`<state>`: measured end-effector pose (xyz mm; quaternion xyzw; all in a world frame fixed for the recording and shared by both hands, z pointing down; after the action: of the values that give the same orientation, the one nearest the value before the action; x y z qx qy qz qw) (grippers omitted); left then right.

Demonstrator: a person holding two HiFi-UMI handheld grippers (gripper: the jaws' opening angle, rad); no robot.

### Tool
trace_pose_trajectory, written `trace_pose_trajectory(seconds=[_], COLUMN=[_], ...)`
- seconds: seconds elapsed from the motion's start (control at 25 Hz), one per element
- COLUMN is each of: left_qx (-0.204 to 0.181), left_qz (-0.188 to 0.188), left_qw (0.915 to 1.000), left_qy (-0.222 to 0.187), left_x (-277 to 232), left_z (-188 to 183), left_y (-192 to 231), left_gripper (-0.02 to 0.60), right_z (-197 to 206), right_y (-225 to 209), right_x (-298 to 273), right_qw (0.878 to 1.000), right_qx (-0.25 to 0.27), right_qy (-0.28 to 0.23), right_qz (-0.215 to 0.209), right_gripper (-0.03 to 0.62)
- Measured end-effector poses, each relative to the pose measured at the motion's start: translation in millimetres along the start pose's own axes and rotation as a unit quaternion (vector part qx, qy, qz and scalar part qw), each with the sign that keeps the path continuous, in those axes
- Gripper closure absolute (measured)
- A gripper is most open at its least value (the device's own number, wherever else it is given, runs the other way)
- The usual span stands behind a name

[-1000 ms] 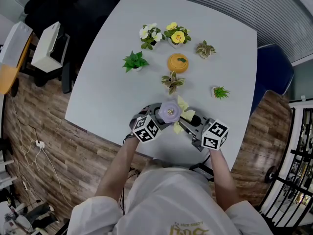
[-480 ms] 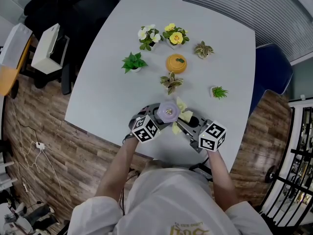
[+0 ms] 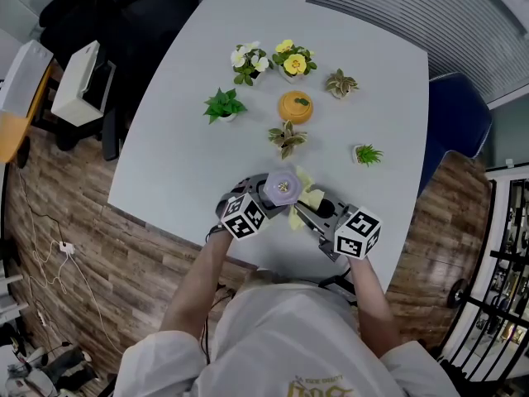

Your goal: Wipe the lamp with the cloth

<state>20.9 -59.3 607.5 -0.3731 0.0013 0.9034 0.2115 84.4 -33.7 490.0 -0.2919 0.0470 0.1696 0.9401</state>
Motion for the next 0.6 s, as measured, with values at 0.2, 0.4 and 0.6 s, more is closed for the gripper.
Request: trace_pose_trajectory(seconds=[0.2, 0.4, 0.6], left_qx=[0.000, 0.000, -0.001], left_qz=[0.000, 0.000, 0.000], left_qw=[1.0000, 1.0000, 1.0000], left_qy=[-0.001, -0.001, -0.001], left_x=[0, -1, -1], left_z=[0, 0, 0], left_y=[0, 0, 0], left_gripper=[0.264, 0.264, 0.264], right_z=[1, 1, 3], right_y=[5, 11, 18], right_x=[1, 0, -5], right_qw=[1.000, 1.000, 1.000], right_qx=[-0.002, 0.000, 0.002], right_qy=[-0.004, -0.002, 0.002], right_qz=[-0.005, -0.014, -0.027], right_gripper=[0.548, 0.548, 0.548])
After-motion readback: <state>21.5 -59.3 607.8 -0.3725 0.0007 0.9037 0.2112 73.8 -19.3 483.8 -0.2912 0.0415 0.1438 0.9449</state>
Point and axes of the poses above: the fingertips, and each gripper's own axes: x backward along the fingers, y to its left, z out of its underside, the point moved 3 cm from there along x, backward along the fingers, and after that the axes turned 7 degrees about -z, right-handed, at the moved point
